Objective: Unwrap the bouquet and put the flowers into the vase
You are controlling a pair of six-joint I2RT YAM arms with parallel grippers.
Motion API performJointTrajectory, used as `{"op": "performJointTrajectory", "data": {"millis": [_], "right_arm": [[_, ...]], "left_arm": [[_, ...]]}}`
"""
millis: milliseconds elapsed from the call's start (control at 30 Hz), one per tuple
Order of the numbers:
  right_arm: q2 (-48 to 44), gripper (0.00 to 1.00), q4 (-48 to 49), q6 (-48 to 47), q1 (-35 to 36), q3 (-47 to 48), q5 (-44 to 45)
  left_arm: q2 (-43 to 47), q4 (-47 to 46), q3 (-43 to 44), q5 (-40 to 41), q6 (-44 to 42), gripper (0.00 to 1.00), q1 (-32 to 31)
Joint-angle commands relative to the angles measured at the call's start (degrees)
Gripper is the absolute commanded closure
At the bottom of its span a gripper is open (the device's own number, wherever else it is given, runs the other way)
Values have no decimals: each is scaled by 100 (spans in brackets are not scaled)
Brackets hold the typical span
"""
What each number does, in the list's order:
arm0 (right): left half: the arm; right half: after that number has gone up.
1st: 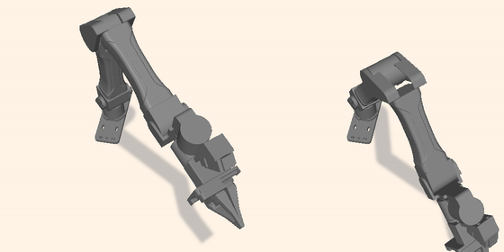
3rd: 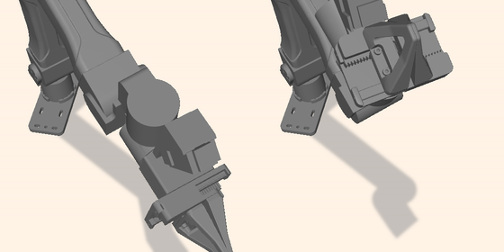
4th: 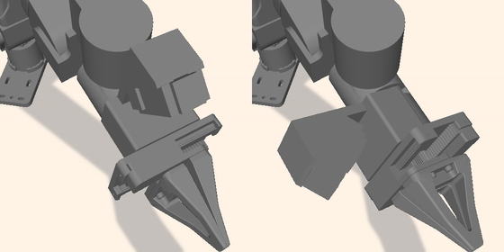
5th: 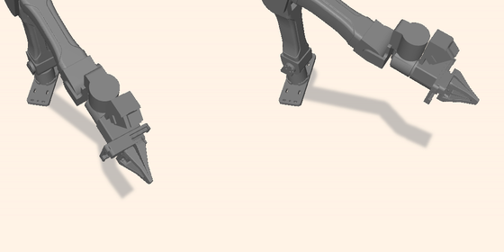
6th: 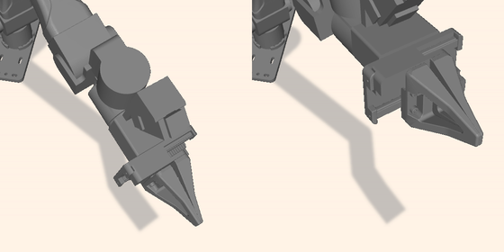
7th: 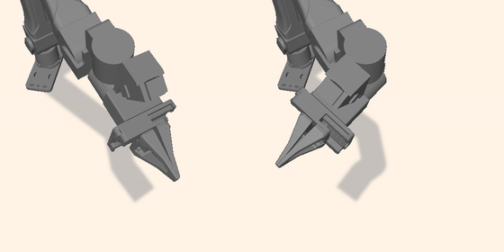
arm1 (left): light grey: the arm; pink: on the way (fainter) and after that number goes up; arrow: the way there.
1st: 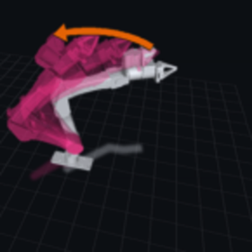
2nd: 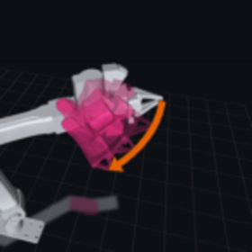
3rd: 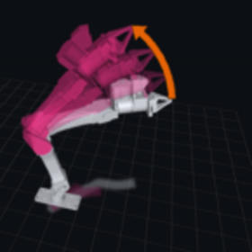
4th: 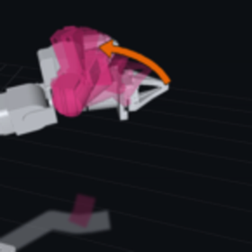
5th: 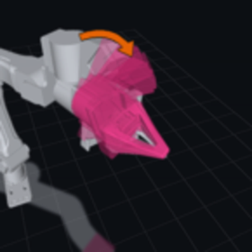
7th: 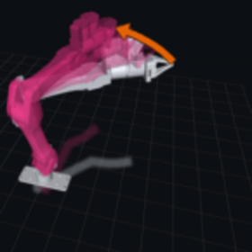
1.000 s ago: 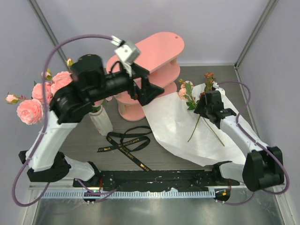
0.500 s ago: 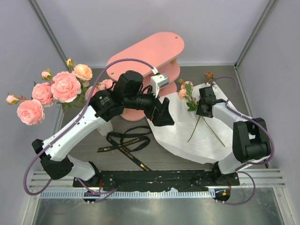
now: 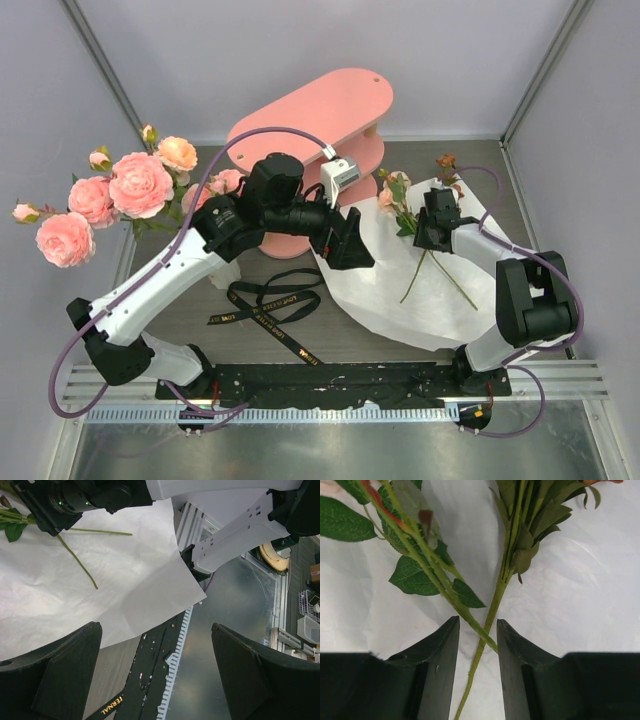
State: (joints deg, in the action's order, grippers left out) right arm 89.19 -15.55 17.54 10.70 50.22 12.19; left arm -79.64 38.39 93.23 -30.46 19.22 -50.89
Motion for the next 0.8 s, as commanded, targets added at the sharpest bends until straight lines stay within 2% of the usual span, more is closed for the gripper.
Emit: {"op": "performJointTrajectory", "data": {"millis": [0,200,333,633,767], "right_arm": [[-24,59,412,-110,99,-91,-436],[125,57,404,-93,117,-38,-586],[117,59,412,-128,117,-21,-524],[-76,83,606,-277,240,172,-15],[-340,98,597,-339,284,348,196]], "left_arm": [[194,-297,-68,-145,108,5,-8],[177,-315,-77,-153,169,5,-8],[185,-323,-95,-145,187,5,-8],[176,-315,-112,-145,249,6,-8],[203,-280,-112,-118,249,6,-8]]}}
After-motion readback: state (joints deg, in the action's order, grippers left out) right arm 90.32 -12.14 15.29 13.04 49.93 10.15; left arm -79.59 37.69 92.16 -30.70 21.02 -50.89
